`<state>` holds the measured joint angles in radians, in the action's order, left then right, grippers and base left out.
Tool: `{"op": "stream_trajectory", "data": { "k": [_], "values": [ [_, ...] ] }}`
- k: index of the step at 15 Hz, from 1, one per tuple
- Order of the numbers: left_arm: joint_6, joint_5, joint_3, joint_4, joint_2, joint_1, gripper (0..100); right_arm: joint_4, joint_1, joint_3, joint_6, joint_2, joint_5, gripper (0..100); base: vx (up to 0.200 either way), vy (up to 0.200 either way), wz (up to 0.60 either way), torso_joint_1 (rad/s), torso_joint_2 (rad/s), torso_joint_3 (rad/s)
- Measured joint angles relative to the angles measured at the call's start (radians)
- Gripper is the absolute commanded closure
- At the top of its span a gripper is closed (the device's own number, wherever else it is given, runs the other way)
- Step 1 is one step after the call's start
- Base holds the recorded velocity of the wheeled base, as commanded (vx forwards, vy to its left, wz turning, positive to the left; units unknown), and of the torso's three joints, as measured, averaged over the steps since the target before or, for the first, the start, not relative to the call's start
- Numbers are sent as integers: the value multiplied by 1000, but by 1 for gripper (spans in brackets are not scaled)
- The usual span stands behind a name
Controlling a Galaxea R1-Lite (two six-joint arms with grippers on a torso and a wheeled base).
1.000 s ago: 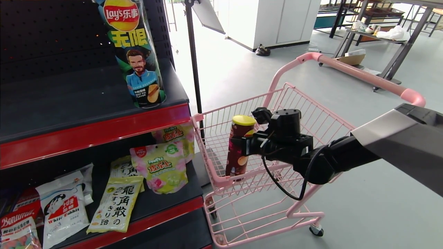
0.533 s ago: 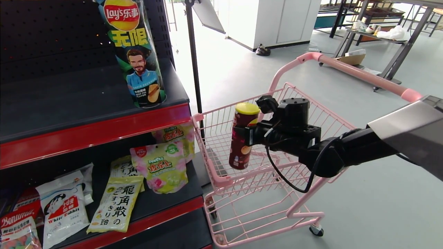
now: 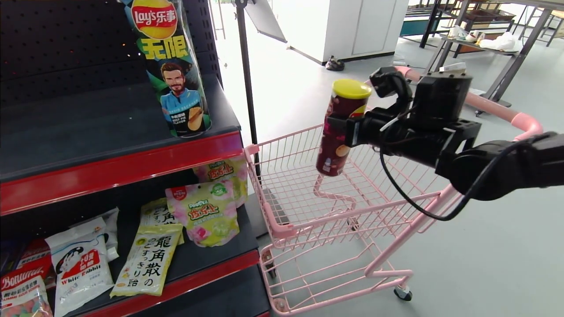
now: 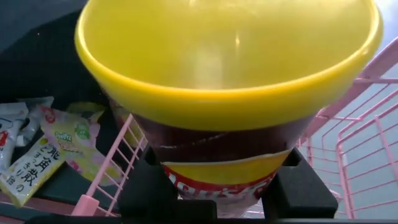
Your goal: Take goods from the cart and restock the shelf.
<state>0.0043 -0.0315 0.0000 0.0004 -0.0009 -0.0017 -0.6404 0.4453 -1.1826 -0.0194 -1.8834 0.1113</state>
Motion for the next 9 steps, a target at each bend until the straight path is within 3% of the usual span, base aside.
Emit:
{"op": "stream_trajectory", "data": {
  "k": [5, 9],
  "values": [
    [0, 0, 0, 1, 0, 0, 0, 100, -10, 49, -42, 241, -80, 100, 0, 0, 0, 0, 0, 0],
    [0, 0, 0, 1, 0, 0, 0, 154, -14, 246, -69, 459, -181, 100, 0, 0, 0, 0, 0, 0]
  ]
}}
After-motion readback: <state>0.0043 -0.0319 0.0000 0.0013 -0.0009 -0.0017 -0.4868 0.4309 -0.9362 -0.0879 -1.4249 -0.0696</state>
